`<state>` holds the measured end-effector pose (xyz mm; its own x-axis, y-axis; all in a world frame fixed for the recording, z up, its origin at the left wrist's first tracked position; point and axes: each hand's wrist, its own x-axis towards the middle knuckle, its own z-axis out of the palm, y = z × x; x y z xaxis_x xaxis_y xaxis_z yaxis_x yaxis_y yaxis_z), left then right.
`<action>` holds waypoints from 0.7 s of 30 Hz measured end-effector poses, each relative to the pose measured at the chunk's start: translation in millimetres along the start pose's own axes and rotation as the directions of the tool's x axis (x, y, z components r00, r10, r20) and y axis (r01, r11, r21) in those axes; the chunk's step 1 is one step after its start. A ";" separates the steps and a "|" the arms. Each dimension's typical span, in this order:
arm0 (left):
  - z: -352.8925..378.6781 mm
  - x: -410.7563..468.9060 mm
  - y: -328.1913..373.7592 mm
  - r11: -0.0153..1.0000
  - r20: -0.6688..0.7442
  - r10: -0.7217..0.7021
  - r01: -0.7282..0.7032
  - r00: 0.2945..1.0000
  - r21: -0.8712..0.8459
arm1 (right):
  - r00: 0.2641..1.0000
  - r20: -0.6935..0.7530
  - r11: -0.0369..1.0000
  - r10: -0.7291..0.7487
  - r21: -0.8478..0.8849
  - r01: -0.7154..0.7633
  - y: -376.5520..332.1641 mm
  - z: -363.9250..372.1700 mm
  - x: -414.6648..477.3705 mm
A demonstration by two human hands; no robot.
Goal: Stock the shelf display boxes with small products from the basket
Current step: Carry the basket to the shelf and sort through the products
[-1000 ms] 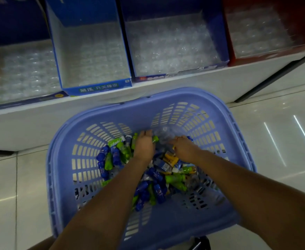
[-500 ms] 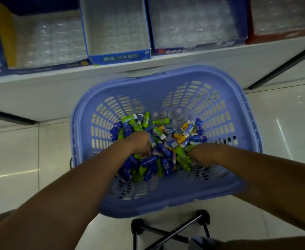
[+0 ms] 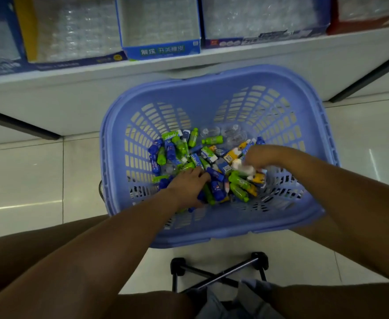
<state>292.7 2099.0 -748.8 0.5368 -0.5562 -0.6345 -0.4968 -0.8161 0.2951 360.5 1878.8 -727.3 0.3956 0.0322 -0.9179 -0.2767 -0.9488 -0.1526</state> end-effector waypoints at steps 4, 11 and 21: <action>-13.6 0.5 -1.1 0.994 0.122 -0.070 0.059 0.990 0.092 | 0.953 -0.219 0.609 0.207 0.792 0.049 -5.8 -9.5 27.4; -21.6 -11.6 -9.9 0.974 0.455 -0.145 0.045 0.879 0.223 | 0.935 -0.246 0.322 0.254 0.934 0.158 -12.5 -8.0 41.9; -34.8 -16.7 -35.3 0.937 0.666 -0.182 0.333 0.723 -0.105 | 0.721 0.325 0.479 -0.612 -0.574 0.665 -78.9 91.8 1.2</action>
<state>325.0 2131.7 -723.8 0.0247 -0.1494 -0.9885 -0.2150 -0.9664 0.1407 302.4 1982.6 -750.0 0.1700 0.7057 -0.6878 0.6326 -0.6133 -0.4729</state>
